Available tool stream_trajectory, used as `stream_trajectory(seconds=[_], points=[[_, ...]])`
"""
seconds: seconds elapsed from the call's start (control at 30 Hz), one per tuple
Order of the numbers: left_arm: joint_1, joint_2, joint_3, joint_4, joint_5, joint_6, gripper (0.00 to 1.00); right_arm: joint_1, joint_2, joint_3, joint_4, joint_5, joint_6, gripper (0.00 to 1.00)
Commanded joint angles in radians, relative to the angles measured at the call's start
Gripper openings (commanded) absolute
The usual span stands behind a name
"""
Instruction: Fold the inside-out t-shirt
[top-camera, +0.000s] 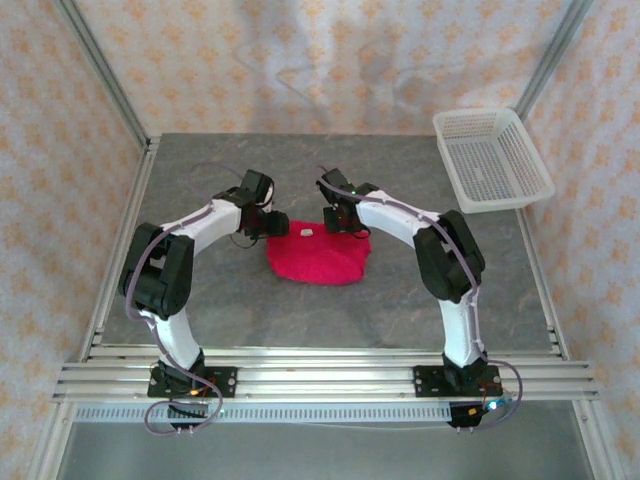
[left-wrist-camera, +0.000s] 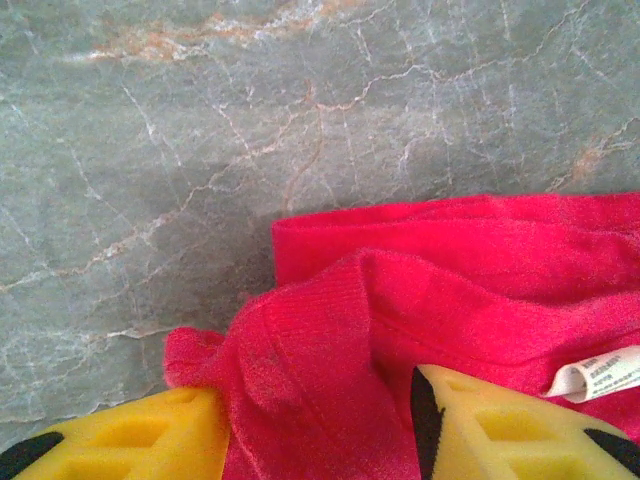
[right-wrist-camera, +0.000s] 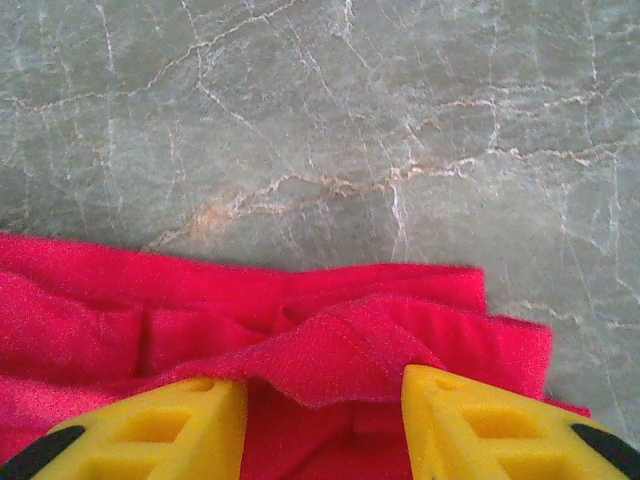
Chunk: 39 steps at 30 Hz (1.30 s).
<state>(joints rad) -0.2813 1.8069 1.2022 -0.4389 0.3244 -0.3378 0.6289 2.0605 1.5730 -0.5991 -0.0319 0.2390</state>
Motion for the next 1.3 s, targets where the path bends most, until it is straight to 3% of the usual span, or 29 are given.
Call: stream_trajectory(seconds=[0.0, 0.13, 0.23, 0.43, 0.57, 0.97, 1.27], points=[[-0.004, 0.014, 0.038, -0.024, -0.051, 0.026, 0.50, -0.009, 0.031, 0.043, -0.042, 0.052, -0.023, 0.38], [-0.004, 0.041, 0.066, -0.043, -0.078, 0.040, 0.44, -0.011, 0.014, 0.050, -0.059, 0.081, -0.032, 0.15], [-0.004, 0.064, 0.100, -0.063, -0.105, 0.055, 0.31, -0.011, -0.020, 0.063, -0.090, 0.095, -0.044, 0.00], [-0.004, 0.052, 0.138, -0.086, -0.124, 0.053, 0.10, -0.011, -0.130, 0.066, -0.136, 0.110, -0.046, 0.00], [-0.007, 0.026, 0.157, -0.101, -0.125, 0.051, 0.05, -0.024, -0.190, 0.022, -0.126, 0.138, -0.049, 0.00], [-0.069, 0.033, 0.296, -0.129, -0.117, 0.036, 0.05, -0.104, -0.207, -0.001, -0.153, 0.097, 0.002, 0.00], [-0.109, 0.314, 0.535, -0.134, -0.121, 0.032, 0.09, -0.162, -0.058, -0.014, -0.093, 0.109, 0.038, 0.00]])
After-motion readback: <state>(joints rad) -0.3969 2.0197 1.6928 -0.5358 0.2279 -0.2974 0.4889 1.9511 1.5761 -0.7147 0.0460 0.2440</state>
